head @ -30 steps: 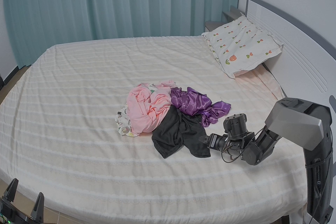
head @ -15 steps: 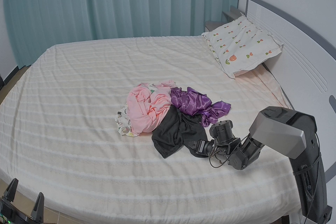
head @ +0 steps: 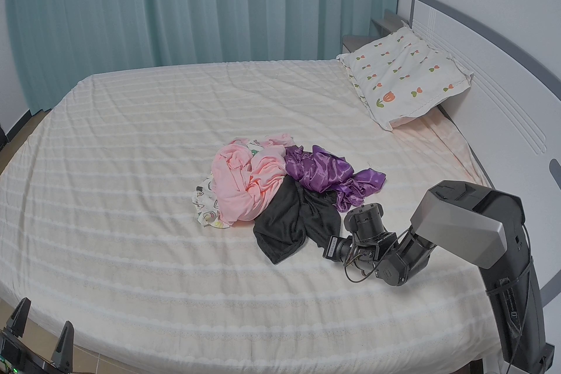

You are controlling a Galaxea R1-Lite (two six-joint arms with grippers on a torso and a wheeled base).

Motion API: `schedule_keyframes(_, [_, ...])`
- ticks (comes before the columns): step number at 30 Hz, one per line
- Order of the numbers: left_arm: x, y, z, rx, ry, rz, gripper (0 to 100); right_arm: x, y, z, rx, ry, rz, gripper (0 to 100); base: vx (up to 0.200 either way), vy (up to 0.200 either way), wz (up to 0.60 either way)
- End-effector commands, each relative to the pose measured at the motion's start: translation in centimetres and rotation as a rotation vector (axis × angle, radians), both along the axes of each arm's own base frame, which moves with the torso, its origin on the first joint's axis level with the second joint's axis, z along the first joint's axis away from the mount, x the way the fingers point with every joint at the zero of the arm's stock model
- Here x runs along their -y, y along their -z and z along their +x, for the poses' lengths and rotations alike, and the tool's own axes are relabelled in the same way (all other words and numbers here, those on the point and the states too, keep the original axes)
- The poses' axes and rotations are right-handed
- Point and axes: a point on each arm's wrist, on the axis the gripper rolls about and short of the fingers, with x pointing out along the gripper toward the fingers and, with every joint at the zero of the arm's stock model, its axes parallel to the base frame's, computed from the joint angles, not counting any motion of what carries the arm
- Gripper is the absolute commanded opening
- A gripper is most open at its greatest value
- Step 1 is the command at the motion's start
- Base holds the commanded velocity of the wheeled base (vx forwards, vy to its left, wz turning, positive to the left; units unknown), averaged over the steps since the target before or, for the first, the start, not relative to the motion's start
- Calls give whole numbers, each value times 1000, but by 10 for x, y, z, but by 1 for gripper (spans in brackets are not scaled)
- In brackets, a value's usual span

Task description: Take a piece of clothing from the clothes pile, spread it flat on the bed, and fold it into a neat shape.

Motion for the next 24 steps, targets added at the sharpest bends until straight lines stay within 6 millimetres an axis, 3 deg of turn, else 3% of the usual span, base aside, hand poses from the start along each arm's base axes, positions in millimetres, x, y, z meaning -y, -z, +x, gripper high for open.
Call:
schedule_keyframes(1, [0,5,0,-1,-4,0,100,12,-30,-18,16,62,91,0,0,0,0])
schedule_keyframes(3, [0,5,0,-1,-4,0,100,16,-38,-27,22,64,114,0,0,0,0])
schedule_keyframes(4, [0,0,-1,28,-5,-11,100,24,-51,-41,36,62,133,0,0,0,0])
schedule_keyframes(7, [0,-70,-15,245,42,-126,100,36,-58,-64,33,49,146,0,0,0,0])
schedule_keyframes(12, [2,-94,15,54,158,-130,100,53,-54,-82,63,62,176,0,0,0,0])
schedule_keyframes(13, [4,-99,32,-30,194,-132,100,56,-55,-86,91,68,207,0,0,0,0])
schedule_keyframes(14, [4,-99,35,-39,197,-133,100,56,-55,-86,93,68,210,0,0,0,0])
schedule_keyframes(15, [7,-106,58,-114,227,-127,100,57,-54,-89,114,57,253,0,0,0,0])
schedule_keyframes(17, [11,-110,85,-157,265,-99,100,57,-48,-91,116,42,279,0,0,0,0])
schedule_keyframes(21, [35,-98,144,-298,378,-64,100,58,-39,-90,112,41,304,0,0,0,0])
schedule_keyframes(24, [55,-79,175,-413,385,-28,100,58,-38,-91,110,57,345,0,0,0,0])
